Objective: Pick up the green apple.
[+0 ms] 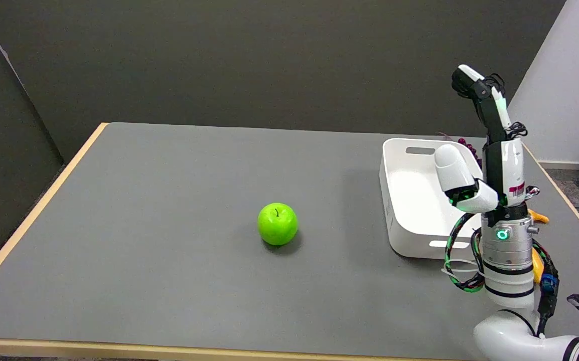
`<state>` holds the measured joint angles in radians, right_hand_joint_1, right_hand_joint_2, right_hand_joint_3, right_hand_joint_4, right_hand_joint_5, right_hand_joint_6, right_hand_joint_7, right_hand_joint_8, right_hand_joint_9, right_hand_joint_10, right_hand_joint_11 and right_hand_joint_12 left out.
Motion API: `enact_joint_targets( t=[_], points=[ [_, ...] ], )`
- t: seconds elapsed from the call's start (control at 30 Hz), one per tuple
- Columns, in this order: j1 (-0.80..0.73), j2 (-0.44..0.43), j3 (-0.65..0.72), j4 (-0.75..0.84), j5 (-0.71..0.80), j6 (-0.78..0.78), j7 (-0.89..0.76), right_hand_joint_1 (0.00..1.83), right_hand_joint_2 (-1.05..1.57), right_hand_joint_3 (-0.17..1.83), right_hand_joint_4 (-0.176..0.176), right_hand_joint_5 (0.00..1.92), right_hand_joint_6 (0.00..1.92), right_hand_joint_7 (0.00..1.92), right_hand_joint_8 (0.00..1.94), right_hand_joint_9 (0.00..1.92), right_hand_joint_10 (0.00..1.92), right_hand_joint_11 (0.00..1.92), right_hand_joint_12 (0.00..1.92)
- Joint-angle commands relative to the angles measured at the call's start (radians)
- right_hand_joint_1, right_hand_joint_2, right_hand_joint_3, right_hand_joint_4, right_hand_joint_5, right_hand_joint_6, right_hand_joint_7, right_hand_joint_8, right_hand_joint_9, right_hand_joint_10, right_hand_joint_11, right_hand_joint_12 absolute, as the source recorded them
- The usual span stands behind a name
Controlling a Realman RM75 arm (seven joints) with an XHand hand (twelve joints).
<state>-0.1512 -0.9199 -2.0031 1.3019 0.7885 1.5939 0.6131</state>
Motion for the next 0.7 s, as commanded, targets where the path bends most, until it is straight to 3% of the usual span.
enact_joint_targets(
  t=[0.03, 0.3, 0.4, 0.7],
  points=[
    [-0.021, 0.002, 0.001, -0.011, -0.013, -0.005, 0.001, 0.25, 0.67, 0.95, 0.031, 0.22, 0.46, 0.29, 0.37, 0.19, 0.74, 0.03, 1.16],
    [-0.059, 0.046, 0.017, 0.042, -0.032, -0.035, -0.017, 0.26, 0.67, 0.95, 0.027, 0.23, 0.47, 0.30, 0.38, 0.19, 0.74, 0.03, 1.16],
    [-0.072, 0.073, 0.046, 0.071, -0.061, -0.061, -0.099, 0.29, 0.66, 0.95, 0.025, 0.24, 0.48, 0.30, 0.39, 0.19, 0.75, 0.03, 1.16],
    [-0.108, 0.180, 0.209, 0.174, -0.086, -0.318, -0.168, 0.32, 0.65, 0.94, 0.020, 0.26, 0.52, 0.34, 0.43, 0.22, 0.79, 0.04, 1.18]
  ],
)
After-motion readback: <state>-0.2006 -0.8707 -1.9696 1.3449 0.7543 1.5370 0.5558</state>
